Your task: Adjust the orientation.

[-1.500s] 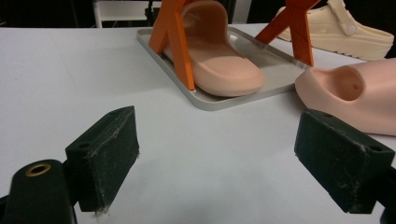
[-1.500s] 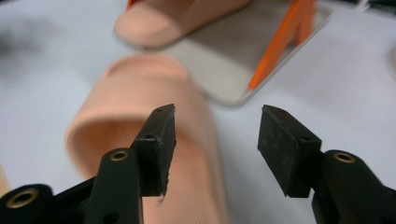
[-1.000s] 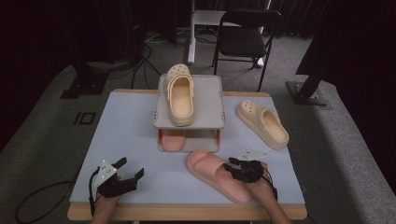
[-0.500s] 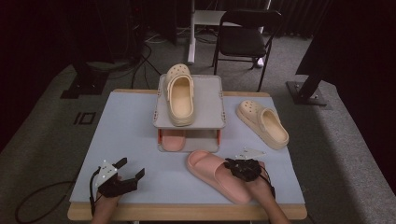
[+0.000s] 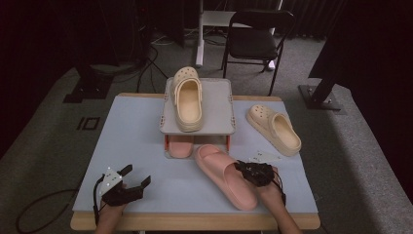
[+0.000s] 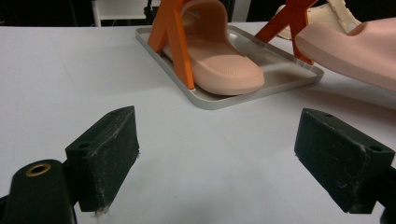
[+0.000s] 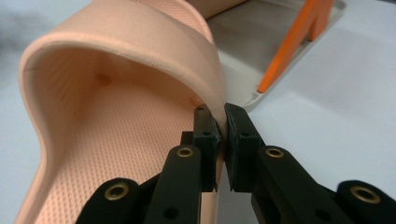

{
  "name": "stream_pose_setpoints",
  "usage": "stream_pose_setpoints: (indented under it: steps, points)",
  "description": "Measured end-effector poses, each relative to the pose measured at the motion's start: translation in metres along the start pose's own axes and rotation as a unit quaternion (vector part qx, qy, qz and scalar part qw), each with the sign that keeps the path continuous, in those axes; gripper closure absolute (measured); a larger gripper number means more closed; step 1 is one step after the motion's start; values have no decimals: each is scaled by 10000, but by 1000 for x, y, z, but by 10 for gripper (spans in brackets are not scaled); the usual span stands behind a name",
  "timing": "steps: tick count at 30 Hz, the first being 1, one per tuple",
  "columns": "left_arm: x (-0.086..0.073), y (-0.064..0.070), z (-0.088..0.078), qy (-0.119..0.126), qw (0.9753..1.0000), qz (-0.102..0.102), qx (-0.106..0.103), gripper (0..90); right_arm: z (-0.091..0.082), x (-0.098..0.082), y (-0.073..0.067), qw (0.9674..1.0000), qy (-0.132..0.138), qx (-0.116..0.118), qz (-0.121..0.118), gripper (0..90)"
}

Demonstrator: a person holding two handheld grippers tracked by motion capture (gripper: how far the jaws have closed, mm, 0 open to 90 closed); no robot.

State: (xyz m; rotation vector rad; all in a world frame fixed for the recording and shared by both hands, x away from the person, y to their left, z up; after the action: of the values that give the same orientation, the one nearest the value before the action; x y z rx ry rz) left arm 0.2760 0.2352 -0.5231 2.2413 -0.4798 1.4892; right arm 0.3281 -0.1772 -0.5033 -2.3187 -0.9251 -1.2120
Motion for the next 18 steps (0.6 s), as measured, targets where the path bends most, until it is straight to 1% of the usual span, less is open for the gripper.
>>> stream_pose_setpoints:
  steps: [4, 6, 7, 12, 15, 18]
  points:
    - [0, 0, 0, 6, 10000, -13, -6, 135, 2, 3, 2, 9996, -12, -275, 77, 838]
    - [0, 0, 0, 2, 10000, 11, 4, 135, 3, 4, 3, 9994, -7, -317, 100, 838]
    - [0, 0, 0, 9, 10000, 3, -4, 135, 4, 7, 4, 9988, 19, -441, 194, 838]
    - [0, -1, -1, 6, 10000, -5, 0, 135, 10, 11, 3, 9966, 21, -745, 347, 838]
    - [1, -1, 0, 31, 10000, -25, -2, 135, 14, 13, 3, 9949, 49, -870, 509, 837]
    - [1, -1, 0, 33, 10000, -31, -6, 135, 16, 16, 2, 9936, 49, -971, 581, 836]
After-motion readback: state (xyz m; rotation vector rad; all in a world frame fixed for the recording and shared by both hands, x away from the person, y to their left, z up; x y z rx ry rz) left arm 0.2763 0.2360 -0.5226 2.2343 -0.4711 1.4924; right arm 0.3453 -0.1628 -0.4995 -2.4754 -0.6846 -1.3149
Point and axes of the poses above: each handheld gripper's, and its own axes: z roughly forward along the jaws, x roughly out of its top, y roughly to its right, the point moved 4 cm from there along z, roughly forward along the jaws, and after that the axes turned 3 degrees about -z, right-handed, at the moved point
